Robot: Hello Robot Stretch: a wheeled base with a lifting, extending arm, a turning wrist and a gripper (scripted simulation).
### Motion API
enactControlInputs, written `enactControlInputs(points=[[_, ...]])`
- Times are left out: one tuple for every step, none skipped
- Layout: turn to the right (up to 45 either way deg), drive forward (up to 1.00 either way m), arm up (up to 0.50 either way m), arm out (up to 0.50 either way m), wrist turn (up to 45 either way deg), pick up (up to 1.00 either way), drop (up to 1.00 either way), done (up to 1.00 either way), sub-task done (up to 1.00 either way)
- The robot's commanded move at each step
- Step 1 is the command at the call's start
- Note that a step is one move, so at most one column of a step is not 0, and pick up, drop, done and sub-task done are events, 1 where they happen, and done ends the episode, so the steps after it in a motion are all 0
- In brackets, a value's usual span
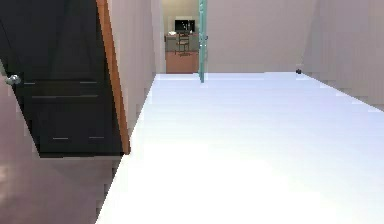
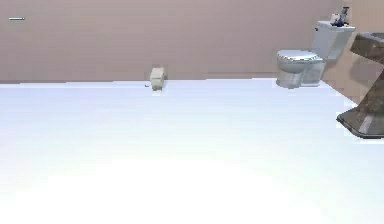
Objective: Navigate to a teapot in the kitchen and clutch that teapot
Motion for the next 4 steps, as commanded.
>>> enactControlInputs(points=[[-3.0, 0.0, 0.0, 0.0, 0.0, 0.0, 0.0, 0.0, 0.0], [0.0, 1.0, 0.0, 0.0, 0.0, 0.0, 0.0, 0.0, 0.0], [0.0, 1.0, 0.0, 0.0, 0.0, 0.0, 0.0, 0.0, 0.0], [0.0, 1.0, 0.0, 0.0, 0.0, 0.0, 0.0, 0.0, 0.0]])
